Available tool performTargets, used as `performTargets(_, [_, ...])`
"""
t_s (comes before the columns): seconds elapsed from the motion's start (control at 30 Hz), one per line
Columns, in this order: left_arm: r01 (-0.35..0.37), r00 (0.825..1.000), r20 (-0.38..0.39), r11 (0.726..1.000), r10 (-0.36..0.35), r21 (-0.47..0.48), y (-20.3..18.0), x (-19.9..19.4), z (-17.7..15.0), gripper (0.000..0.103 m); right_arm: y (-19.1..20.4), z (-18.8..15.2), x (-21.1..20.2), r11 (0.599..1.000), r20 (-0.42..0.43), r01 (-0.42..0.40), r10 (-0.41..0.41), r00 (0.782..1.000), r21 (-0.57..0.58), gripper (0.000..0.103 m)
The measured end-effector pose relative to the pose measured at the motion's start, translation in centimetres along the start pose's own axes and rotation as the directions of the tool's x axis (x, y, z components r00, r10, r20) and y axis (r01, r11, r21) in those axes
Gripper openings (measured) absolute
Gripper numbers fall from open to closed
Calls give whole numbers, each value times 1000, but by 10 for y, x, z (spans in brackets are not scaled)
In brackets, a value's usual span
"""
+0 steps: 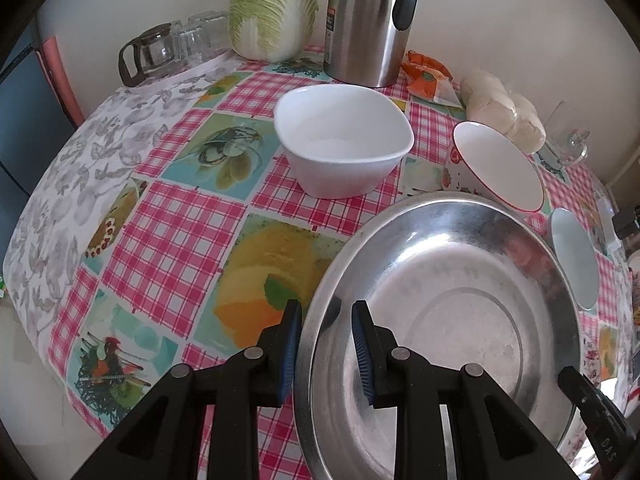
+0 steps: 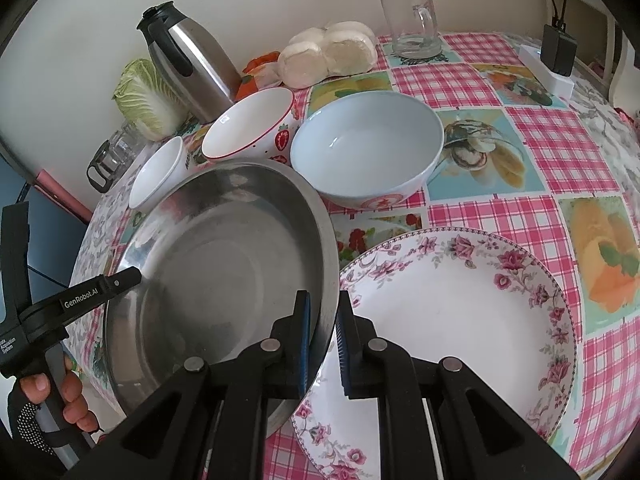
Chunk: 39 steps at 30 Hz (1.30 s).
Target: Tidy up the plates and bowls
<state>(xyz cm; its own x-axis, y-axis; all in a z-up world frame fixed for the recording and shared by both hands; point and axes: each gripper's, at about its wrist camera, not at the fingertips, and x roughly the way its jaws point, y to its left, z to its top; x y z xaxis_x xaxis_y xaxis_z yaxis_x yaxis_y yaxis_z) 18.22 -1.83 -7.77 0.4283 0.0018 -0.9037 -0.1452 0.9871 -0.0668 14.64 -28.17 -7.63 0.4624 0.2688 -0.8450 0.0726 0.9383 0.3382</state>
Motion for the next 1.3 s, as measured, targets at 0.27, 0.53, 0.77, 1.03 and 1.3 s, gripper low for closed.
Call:
performTargets(0.27, [6, 1000, -30, 1000, -7, -22, 3, 7, 1, 29, 2, 0, 1, 1000, -4, 6, -6, 1000, -6, 13])
performTargets(0.53, [3, 1000, -22, 1000, -4, -31, 5, 6, 0, 29, 3, 1, 4, 1000, -11, -1, 0, 1000, -7, 13])
performTargets(0.77, [4, 1000, -16, 1000, -5, -29, 5, 6, 1, 29, 3, 2, 5, 1000, -12, -2, 2, 1000, -7, 13])
performTargets(1.03, [21, 1000, -4, 999, -21, -30, 5, -2, 3, 34, 3, 3, 3, 1000, -24, 9, -9, 1000, -9, 22])
performTargets(1.3, [29, 999, 34, 999, -29, -21, 3, -19, 6, 67, 6, 5, -18, 1000, 39, 15, -15, 999, -18, 52])
